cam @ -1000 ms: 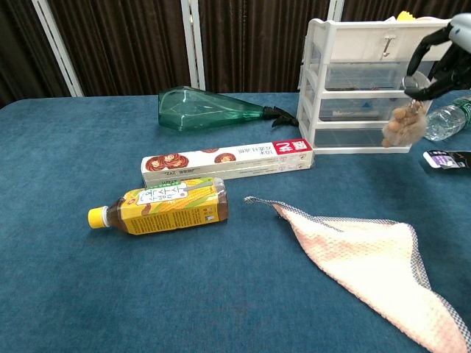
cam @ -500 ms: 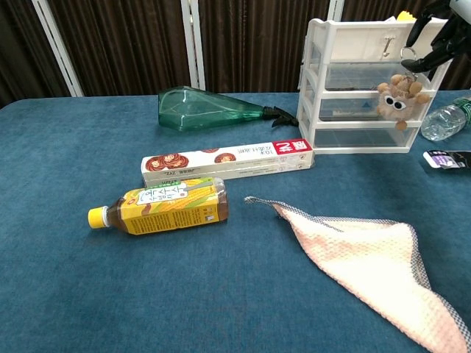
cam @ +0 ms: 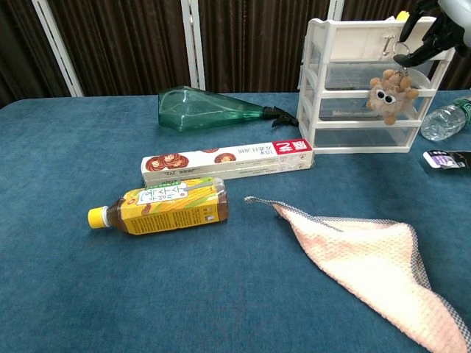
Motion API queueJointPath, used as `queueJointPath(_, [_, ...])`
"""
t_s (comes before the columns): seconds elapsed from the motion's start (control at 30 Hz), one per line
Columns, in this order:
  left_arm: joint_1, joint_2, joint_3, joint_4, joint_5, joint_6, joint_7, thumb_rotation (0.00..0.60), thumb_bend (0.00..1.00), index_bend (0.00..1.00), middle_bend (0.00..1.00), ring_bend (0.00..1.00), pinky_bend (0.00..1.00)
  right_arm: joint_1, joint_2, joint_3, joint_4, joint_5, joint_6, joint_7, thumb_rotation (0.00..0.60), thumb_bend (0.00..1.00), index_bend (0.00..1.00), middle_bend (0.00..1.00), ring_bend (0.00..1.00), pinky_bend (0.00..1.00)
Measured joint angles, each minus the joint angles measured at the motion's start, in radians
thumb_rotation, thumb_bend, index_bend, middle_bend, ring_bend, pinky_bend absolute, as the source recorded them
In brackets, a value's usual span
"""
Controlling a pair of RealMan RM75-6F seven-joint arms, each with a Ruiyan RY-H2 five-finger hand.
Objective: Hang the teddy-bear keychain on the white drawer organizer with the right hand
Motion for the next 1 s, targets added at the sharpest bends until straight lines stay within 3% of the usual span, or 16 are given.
queueJointPath(0.5, [-0.001, -0.002, 0.001, -0.001, 0.005, 0.0, 0.001, 0.6, 0.09, 0.0, 0.0, 0.0, 0.0, 0.018, -0.047, 0.012, 0.055, 0.011, 0.024, 0.008, 0.6, 0.3, 0.54, 1.0, 1.0, 0.84])
queueJointPath(1.0, [0.001, 0.001, 0.002, -0.004, 0.017, 0.007, -0.014, 0.6, 0.09, 0.0, 0.0, 0.0, 0.0, 0.018, -0.125, 0.063, 0.047, 0.042, 0.112, 0.041, 0.6, 0.29, 0.56, 1.0, 1.0, 0.84])
